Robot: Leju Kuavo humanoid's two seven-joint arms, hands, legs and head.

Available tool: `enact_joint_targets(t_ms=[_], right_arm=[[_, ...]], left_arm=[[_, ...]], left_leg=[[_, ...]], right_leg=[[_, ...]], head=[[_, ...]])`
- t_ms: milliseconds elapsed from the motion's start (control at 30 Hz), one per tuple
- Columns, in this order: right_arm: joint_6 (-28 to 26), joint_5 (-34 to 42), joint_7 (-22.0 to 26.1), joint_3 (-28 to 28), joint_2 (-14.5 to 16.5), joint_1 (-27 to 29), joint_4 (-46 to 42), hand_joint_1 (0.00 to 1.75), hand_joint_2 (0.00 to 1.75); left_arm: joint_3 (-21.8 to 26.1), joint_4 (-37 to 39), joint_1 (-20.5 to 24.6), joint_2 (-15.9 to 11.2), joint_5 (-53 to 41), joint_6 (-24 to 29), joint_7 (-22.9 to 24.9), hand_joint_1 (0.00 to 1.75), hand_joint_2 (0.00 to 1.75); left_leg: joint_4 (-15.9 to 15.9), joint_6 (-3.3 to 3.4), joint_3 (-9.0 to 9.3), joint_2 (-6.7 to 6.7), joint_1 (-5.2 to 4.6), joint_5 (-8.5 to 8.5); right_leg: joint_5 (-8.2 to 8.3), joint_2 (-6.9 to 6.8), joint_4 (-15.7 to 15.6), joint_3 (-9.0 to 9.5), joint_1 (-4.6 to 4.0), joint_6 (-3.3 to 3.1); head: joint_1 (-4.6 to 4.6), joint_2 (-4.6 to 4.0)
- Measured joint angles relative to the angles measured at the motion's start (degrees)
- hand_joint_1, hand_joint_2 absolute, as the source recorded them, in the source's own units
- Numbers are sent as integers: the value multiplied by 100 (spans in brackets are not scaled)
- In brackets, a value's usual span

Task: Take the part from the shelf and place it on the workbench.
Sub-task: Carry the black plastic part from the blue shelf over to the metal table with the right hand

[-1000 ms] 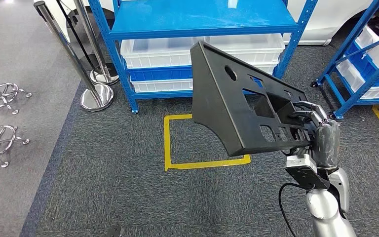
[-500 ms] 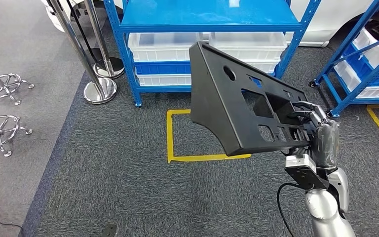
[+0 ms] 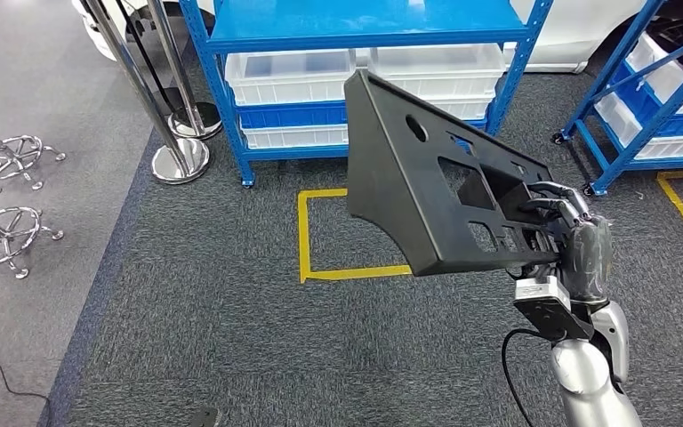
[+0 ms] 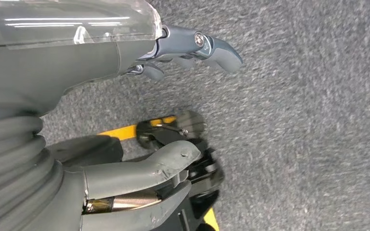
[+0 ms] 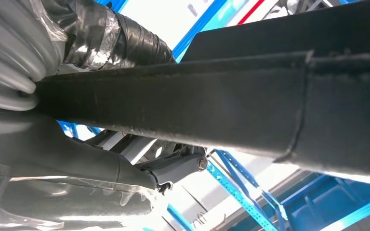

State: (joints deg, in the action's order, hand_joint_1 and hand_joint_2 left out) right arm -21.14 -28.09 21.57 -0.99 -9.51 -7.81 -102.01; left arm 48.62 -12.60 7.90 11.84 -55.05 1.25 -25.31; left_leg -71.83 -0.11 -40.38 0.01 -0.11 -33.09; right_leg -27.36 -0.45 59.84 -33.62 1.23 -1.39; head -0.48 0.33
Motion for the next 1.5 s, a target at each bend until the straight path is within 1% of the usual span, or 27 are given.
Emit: enact_joint_targets(t_ms=[33, 67, 100, 133, 200, 267, 367, 433, 500, 567, 600, 667, 700, 733, 767, 867, 933, 1033, 1067, 1100, 1133, 1167, 1233, 1300, 1400, 1433, 1500], right_arm=[[3, 0, -1, 1, 0, 0, 0, 175, 0], [7, 0, -2, 1, 0, 0, 0, 175, 0], [10, 0, -3, 1, 0, -1, 0, 175, 0], [13, 0, -4, 1, 0, -3, 0, 175, 0], [16, 0, -6, 0, 0, -12, -2, 175, 0], [23, 0, -6, 1, 0, -23, -4, 175, 0], [38, 0, -17, 5, -1, -24, 0, 175, 0], [40, 0, -25, 5, -1, -21, 2, 175, 0], [40, 0, -26, 5, 0, -21, 2, 175, 0], [40, 0, -26, 5, 0, -21, 2, 175, 0], [39, 0, -27, 5, 0, -19, 5, 175, 0], [38, 0, -40, 9, 0, -8, 25, 175, 0], [37, 0, -47, 11, 0, -8, 34, 175, 0], [37, -1, -53, 16, 0, -6, 42, 175, 0], [36, -3, -55, 20, 0, -8, 42, 175, 0], [43, -7, -64, 26, 0, -10, 43, 175, 0], [57, -7, -71, 27, 0, -16, 44, 175, 0], [66, -7, -76, 30, 0, -20, 44, 175, 0], [66, -8, -76, 31, 0, -17, 44, 175, 0], [66, -8, -77, 31, 0, -16, 44, 175, 0], [66, -9, -77, 31, 0, -15, 44, 175, 0], [66, -9, -77, 31, 0, -14, 44, 175, 0], [65, -9, -77, 31, 0, -16, 44, 175, 0], [66, -9, -78, 33, 0, -20, 44, 175, 0], [74, -9, -92, 37, -1, -16, 46, 175, 0], [83, -7, -99, 38, -3, -13, 49, 175, 0], [117, -3, -114, 38, -12, -7, 59, 175, 0]], left_arm=[[0, 0, -1, 1, 1, -2, 0, 0, 175], [0, 1, -1, 1, 1, -3, 0, 0, 175], [1, 0, 0, 1, 1, -5, 0, 0, 175], [1, 0, 3, 0, 2, -6, 0, 0, 175], [1, -1, 20, -1, 2, -7, -1, 0, 175], [1, -1, 34, 0, 1, -8, 0, 0, 175], [2, -1, 29, 0, 1, -9, 4, 0, 175], [3, -1, 33, 1, 2, -10, 6, 0, 175], [4, -1, 39, 1, 2, -11, 7, 0, 175], [4, -1, 39, 1, 2, -12, 7, 0, 175], [4, -1, 39, 1, 4, -13, 7, 0, 175], [5, -1, 30, 1, 14, -16, 8, 0, 175], [5, -1, 25, 2, 19, -17, 8, 0, 175], [6, -1, 22, 2, 22, -17, 9, 0, 175], [6, -1, 23, 3, 24, -17, 9, 0, 175], [11, -1, 20, 3, 28, -19, 11, 0, 175], [16, -1, 19, 2, 37, -19, 11, 0, 175], [17, 0, 16, 1, 40, -20, 11, 0, 175], [17, 0, 14, 1, 40, -20, 11, 0, 175], [17, 0, 11, 1, 40, -20, 11, 0, 175], [17, 1, 9, 1, 41, -20, 11, 0, 175], [17, 1, 8, 1, 41, -21, 11, 0, 175], [17, -1, 18, 1, 41, -21, 11, 0, 175], [17, -1, 30, 1, 40, -20, 10, 0, 175], [19, -1, 22, 2, 40, -19, 10, 0, 175], [19, -1, 21, 3, 42, -18, 10, 0, 175], [21, -1, 25, 5, 49, -17, 3, 0, 175]], left_leg=[[-249, -23, -48, 1, 25, -90], [-316, -39, -5, 1, 47, -60], [-174, -46, 147, 1, 65, 61], [157, -44, 400, 0, 79, 216], [963, -19, 934, -7, 76, 352], [1353, 35, 1143, -20, 29, 340], [1458, 178, 1106, -9, -5, 482], [1518, 277, 1060, 14, 3, 590], [1520, 314, 1019, 21, -8, 621], [1519, 319, 1013, 21, -8, 626], [1513, 329, 977, 23, -16, 649], [1429, 338, 767, 27, -42, 744], [1368, 334, 647, 28, -56, 789], [1300, 313, 549, 27, -67, 820], [1261, 285, 512, 26, -74, 833], [1229, 180, 463, 23, -81, 899], [1084, 111, 388, 6, -69, 746], [189, 12, 72, -6, -4, 77], [-123, -11, -10, -5, 18, -71], [-285, -26, -17, -5, 37, -110], [-244, -34, 81, -4, 51, -45], [26, -32, 298, -5, 62, 98], [860, -2, 861, -10, 61, 310], [1348, 45, 1145, -21, 23, 355], [1477, 160, 1115, -14, -24, 459], [1525, 215, 1099, -2, -23, 518], [1594, 315, 1037, 23, -21, 634]], right_leg=[[42, -1, 5, -58, -2, 5], [83, -1, 11, -117, -2, 15], [122, 0, 18, -171, 0, 28], [159, 3, 24, -216, 3, 46], [226, 7, 29, -277, 10, 101], [299, 5, 7, -293, 30, 184], [318, 10, 2, -325, 70, 296], [72, 21, 198, -420, 68, 301], [-107, 24, 351, -482, 58, 289], [-135, 25, 385, -493, 58, 289], [-282, 28, 625, -569, 55, 290], [-361, 32, 815, -398, 45, 284], [-391, 33, 712, -203, 37, 271], [-282, 33, 395, 62, 22, 255], [-254, 32, 148, 207, 6, 238], [-211, 36, 9, 226, -17, 174], [-128, 21, -35, 183, 9, 95], [7, -2, -49, 39, 6, 26], [49, -4, -44, -23, -1, 27], [88, -5, -38, -83, -5, 33], [126, -5, -31, -139, -6, 43], [162, -4, -25, -187, -5, 57], [225, -1, -17, -251, -3, 101], [294, -3, -28, -278, 10, 175], [371, -1, -60, -299, 44, 295], [292, 6, 0, -337, 48, 312], [-123, 25, 462, -524, 51, 315]], head=[[0, 0], [0, 0], [0, 0], [0, 0], [2, 0], [2, 0], [3, 0], [6, 0], [9, 0], [8, 0], [7, 0], [6, 0], [5, 0], [4, 0], [4, 0], [4, 0], [3, 0], [-4, 0], [-4, 0], [-4, 0], [-4, 0], [-4, 0], [-4, 0], [-3, 0], [-2, 0], [0, 0], [3, 0]])
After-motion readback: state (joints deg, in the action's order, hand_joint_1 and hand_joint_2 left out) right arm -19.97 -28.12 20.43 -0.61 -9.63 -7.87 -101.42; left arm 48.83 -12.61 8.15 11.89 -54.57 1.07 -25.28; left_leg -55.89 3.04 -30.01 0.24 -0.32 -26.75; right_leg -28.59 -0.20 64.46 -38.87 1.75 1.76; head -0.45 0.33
